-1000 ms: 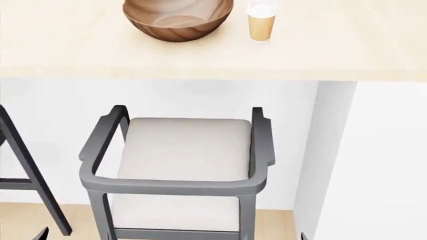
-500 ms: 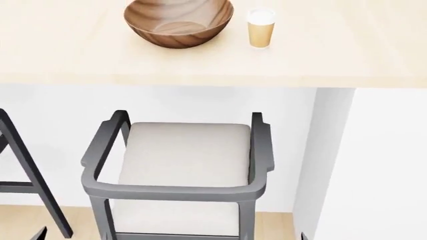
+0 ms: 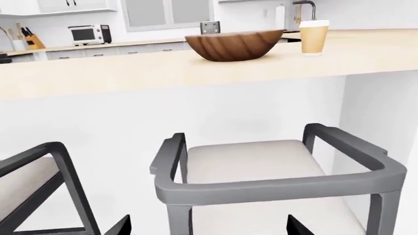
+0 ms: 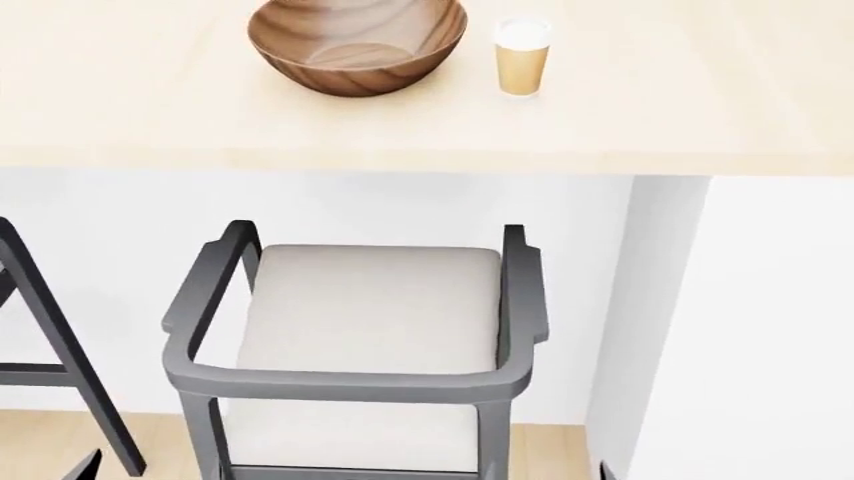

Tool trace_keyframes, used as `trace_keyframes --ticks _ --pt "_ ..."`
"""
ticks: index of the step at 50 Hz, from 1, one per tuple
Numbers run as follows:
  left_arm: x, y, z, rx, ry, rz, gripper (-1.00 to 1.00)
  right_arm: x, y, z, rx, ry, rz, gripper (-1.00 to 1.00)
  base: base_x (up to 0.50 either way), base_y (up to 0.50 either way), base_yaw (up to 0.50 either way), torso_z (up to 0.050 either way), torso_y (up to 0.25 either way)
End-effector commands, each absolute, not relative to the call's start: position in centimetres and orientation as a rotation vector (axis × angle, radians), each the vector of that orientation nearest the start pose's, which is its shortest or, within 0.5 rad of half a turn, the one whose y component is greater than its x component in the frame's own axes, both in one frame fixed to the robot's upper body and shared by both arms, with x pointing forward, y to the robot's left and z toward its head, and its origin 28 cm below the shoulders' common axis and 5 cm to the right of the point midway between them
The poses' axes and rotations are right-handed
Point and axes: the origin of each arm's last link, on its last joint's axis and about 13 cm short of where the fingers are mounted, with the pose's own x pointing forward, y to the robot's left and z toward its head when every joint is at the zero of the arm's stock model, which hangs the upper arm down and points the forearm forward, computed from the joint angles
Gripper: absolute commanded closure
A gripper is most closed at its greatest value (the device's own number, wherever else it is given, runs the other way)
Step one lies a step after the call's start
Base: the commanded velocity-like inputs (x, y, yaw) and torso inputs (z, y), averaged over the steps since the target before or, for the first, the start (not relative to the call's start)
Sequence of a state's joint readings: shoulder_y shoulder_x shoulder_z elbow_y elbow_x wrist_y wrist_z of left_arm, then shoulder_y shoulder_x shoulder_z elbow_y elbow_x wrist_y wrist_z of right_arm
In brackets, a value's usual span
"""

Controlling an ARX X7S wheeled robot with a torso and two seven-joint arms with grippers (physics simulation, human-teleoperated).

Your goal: Place the cup inside the bowl on the dining table and move the bowl to any counter.

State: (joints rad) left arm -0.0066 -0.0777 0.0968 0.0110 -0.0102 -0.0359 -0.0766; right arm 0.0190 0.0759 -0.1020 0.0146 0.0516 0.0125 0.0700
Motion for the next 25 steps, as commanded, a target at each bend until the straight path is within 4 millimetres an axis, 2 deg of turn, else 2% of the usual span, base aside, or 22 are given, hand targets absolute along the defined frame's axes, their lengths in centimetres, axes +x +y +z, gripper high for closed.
trace_keyframes --ticks 1,13,16,25 --pt "20.8 20.9 1.3 0.062 0.022 -0.011 -1.00 21.1 -9.4 0.9 -0.028 0.032 0.037 -1.00 0.00 0.00 0.00 0.000 0.000" --pt "21.0 20.1 1.8 0.023 0.042 -0.009 -1.00 21.2 -9.4 1.7 -0.009 0.031 0.021 -1.00 0.00 0.00 0.00 0.000 0.000" --pt "21.1 20.6 2.1 0.030 0.032 0.003 -1.00 21.3 -9.7 2.2 -0.030 0.018 0.007 -1.00 0.00 0.00 0.00 0.000 0.000" --pt "21.3 23.7 5.4 0.061 -0.037 0.084 -1.00 21.8 -11.6 5.2 -0.088 -0.060 -0.043 -1.00 0.00 0.00 0.00 0.000 0.000"
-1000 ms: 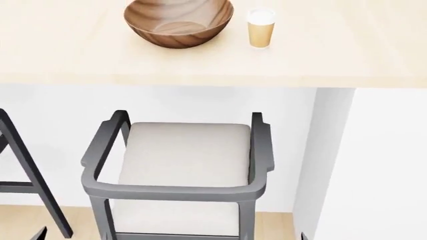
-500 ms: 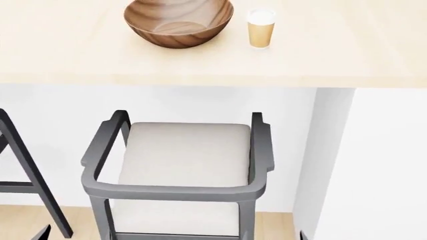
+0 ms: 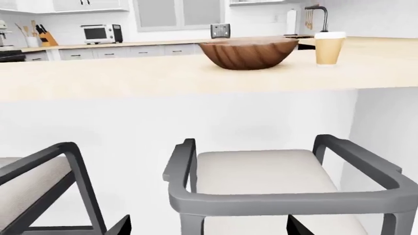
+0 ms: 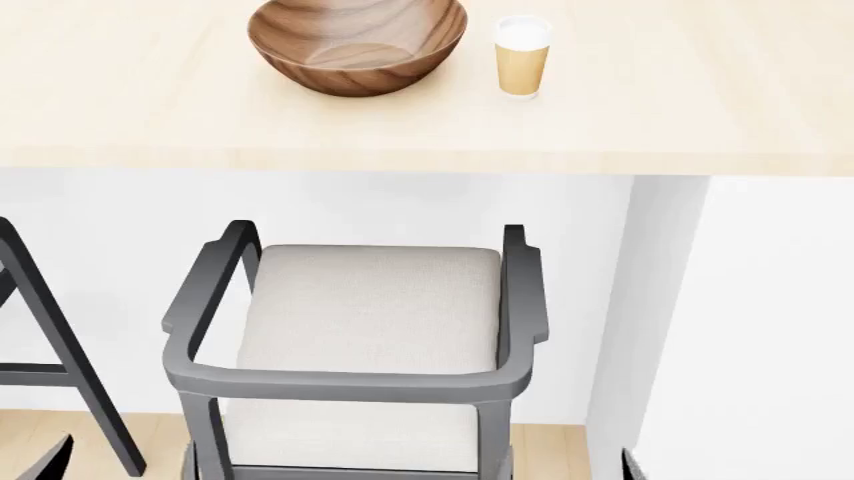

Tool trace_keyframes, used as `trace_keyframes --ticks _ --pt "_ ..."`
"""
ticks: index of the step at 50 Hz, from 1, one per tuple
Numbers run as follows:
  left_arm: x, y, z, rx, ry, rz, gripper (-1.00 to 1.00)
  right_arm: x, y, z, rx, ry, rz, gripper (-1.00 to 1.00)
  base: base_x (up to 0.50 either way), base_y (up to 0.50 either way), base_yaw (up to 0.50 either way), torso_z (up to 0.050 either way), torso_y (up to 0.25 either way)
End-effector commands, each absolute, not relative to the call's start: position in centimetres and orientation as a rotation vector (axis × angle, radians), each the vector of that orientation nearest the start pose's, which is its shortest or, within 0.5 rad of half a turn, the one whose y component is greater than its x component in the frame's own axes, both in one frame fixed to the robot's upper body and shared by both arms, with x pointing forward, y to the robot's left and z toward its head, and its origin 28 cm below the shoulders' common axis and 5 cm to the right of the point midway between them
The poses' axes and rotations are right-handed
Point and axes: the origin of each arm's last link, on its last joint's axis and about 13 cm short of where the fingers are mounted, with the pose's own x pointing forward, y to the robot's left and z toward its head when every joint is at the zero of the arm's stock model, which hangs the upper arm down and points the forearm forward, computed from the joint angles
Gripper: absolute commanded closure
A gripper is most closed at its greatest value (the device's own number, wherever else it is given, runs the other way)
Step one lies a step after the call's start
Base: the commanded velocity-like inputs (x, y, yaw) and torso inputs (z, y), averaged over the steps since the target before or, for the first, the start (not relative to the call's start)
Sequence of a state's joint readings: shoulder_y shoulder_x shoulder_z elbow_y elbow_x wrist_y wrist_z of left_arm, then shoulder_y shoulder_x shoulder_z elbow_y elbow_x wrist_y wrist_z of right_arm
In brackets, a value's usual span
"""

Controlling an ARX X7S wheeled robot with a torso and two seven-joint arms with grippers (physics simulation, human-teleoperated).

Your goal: Place the cup inside the bowl on the dining table and move the bowl to any counter.

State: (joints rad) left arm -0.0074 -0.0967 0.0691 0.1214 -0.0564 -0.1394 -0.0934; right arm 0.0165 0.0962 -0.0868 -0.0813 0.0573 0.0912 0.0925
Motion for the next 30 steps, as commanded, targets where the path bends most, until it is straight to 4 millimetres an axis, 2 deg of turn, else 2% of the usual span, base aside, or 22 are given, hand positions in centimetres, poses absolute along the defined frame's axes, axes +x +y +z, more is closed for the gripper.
trace_keyframes --ticks 1,5,7,11,16,19,22,30 --pt "21.3 24.4 5.7 0.065 -0.041 0.106 -1.00 21.9 -12.1 5.8 -0.102 -0.072 -0.061 -1.00 0.00 0.00 0.00 0.000 0.000" --pt "20.8 26.3 7.0 0.083 -0.046 0.152 -1.00 22.3 -13.9 7.5 -0.115 -0.087 -0.113 -1.00 0.00 0.00 0.00 0.000 0.000" --pt "20.4 26.9 8.8 0.093 -0.063 0.154 -1.00 22.5 -14.6 8.8 -0.123 -0.096 -0.130 -1.00 0.00 0.00 0.00 0.000 0.000" --pt "20.0 27.2 10.9 0.090 -0.078 0.151 -1.00 22.7 -15.7 11.4 -0.127 -0.099 -0.152 -1.00 0.00 0.00 0.00 0.000 0.000" --pt "19.8 27.2 12.0 0.086 -0.050 0.146 -1.00 22.7 -16.6 13.7 -0.129 -0.115 -0.171 -1.00 0.00 0.00 0.00 0.000 0.000" --pt "20.4 27.2 12.5 0.072 -0.059 0.172 -1.00 23.2 -17.0 14.6 -0.160 -0.118 -0.173 -1.00 0.00 0.00 0.00 0.000 0.000" --pt "20.3 27.3 12.8 0.069 -0.072 0.174 -1.00 23.2 -17.2 14.8 -0.162 -0.120 -0.187 -1.00 0.00 0.00 0.00 0.000 0.000" --pt "21.8 26.8 14.2 0.067 -0.099 0.143 -1.00 23.3 -17.7 15.2 -0.173 -0.090 -0.194 -1.00 0.00 0.00 0.00 0.000 0.000"
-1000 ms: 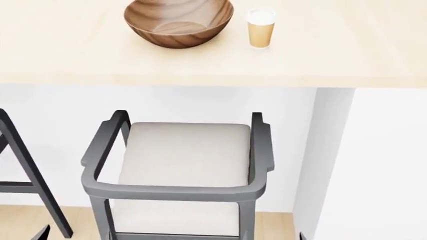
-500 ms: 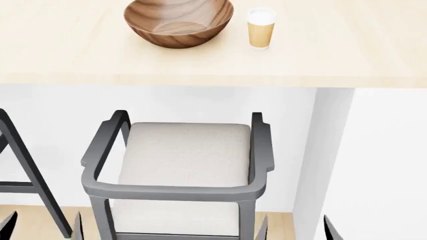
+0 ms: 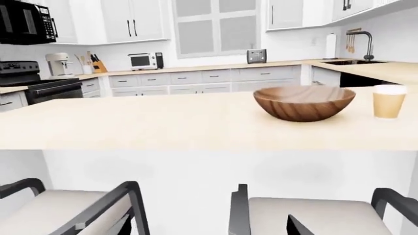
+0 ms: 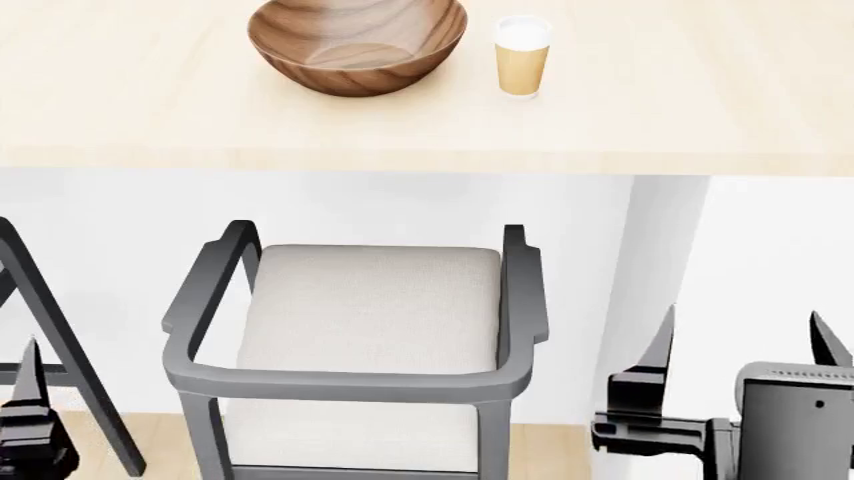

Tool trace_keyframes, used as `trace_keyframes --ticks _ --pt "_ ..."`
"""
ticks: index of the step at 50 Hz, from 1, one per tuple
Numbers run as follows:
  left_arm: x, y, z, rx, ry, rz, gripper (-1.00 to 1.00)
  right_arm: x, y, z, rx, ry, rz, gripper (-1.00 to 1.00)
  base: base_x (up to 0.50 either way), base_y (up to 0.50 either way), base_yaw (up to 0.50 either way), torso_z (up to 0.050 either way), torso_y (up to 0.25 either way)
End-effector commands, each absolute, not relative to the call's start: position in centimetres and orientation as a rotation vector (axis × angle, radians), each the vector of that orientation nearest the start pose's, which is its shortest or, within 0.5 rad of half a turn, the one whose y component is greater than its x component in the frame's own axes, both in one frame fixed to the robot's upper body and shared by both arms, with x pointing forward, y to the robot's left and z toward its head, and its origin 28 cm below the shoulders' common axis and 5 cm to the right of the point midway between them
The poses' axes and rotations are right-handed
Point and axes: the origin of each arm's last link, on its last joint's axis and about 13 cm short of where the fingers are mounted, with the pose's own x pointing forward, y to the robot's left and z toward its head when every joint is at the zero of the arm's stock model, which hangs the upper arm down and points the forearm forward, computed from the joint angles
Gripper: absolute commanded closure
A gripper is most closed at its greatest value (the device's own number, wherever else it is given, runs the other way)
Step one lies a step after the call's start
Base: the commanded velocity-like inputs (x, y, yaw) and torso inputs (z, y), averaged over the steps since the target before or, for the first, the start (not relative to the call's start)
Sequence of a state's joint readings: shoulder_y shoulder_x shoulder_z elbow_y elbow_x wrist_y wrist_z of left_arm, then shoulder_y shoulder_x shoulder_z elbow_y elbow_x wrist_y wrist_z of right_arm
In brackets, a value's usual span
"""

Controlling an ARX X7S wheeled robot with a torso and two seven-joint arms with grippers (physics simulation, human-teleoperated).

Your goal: Place the cup inside the bowl on the dining table and move the bowl to any counter.

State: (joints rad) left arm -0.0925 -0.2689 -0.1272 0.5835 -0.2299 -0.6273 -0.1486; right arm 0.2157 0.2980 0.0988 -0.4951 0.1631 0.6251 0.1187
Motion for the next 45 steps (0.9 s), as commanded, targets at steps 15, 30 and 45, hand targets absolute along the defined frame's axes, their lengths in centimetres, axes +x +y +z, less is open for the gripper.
trace_keyframes --ticks 15,30,45 --pt "21.7 27.1 14.4 0.012 -0.110 0.117 -1.00 23.0 -17.9 16.1 -0.188 -0.086 -0.211 -1.00 0.00 0.00 0.00 0.045 0.000" --pt "24.0 28.8 20.7 0.055 -0.151 0.108 -1.00 24.9 -19.7 22.5 -0.203 -0.111 -0.174 -1.00 0.00 0.00 0.00 0.014 0.000" --pt "30.2 30.9 33.2 0.123 -0.168 0.025 -1.00 30.7 -21.7 31.9 -0.202 -0.111 -0.145 -1.00 0.00 0.00 0.00 0.000 0.000"
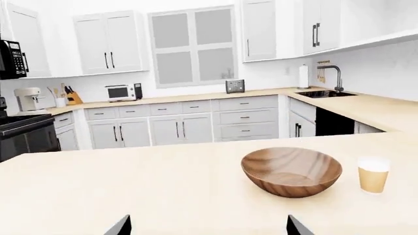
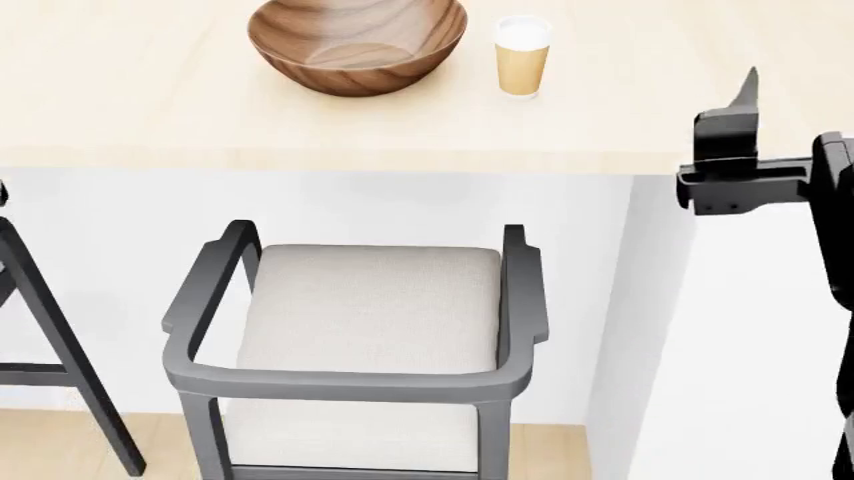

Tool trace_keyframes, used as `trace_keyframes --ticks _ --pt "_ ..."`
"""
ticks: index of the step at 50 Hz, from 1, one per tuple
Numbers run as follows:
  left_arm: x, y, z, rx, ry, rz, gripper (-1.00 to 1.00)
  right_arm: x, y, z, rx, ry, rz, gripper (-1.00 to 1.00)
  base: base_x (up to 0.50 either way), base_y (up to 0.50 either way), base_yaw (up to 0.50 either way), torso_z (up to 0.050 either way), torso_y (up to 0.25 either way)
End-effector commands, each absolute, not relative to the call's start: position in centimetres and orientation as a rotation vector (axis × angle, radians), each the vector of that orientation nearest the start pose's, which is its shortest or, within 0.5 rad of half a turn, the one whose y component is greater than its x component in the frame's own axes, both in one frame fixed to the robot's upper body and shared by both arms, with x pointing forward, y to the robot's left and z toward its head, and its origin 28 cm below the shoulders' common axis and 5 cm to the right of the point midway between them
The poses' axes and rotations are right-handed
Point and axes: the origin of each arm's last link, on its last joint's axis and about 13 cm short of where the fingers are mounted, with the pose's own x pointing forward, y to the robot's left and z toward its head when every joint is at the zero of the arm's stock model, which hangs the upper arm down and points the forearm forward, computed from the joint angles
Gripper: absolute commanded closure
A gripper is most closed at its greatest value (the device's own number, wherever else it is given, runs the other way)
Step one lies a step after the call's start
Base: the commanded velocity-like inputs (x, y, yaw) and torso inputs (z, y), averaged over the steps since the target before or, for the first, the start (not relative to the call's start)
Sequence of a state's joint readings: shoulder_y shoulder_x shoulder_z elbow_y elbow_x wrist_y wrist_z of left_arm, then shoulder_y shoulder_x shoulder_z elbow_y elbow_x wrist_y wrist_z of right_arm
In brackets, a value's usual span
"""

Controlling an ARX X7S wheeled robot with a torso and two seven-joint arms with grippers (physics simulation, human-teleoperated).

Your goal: Place the cup inside the bowl on the dining table and move the bowl to any counter.

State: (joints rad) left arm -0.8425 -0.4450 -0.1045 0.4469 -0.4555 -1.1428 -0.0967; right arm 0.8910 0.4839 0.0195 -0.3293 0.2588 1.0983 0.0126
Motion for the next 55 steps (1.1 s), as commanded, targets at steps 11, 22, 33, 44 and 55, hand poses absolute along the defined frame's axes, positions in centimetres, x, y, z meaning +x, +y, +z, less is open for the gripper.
trace_keyframes --ticks 11,22,33,44,55 --pt "31.8 30.1 34.8 0.084 -0.126 -0.017 -1.00 30.7 -22.5 31.6 -0.171 -0.041 -0.150 -1.00 0.20 0.00 0.00 0.000 0.000" --pt "31.3 30.4 33.8 0.064 -0.098 -0.019 -1.00 30.2 -22.4 32.1 -0.172 -0.039 -0.146 -1.00 0.50 0.00 0.00 0.000 0.000" --pt "31.1 29.7 33.9 0.073 -0.099 -0.033 -1.00 30.1 -22.3 32.2 -0.167 -0.028 -0.142 -1.00 0.46 0.10 0.00 0.000 0.000" --pt "31.0 30.0 34.0 0.086 -0.090 -0.029 -1.00 30.4 -22.1 32.1 -0.156 -0.007 -0.130 -1.00 0.41 0.08 0.00 0.000 0.001" --pt "30.8 30.1 33.6 0.087 -0.079 -0.028 -1.00 30.3 -22.1 31.8 -0.155 0.001 -0.115 -1.00 0.35 0.00 0.00 0.000 0.000"
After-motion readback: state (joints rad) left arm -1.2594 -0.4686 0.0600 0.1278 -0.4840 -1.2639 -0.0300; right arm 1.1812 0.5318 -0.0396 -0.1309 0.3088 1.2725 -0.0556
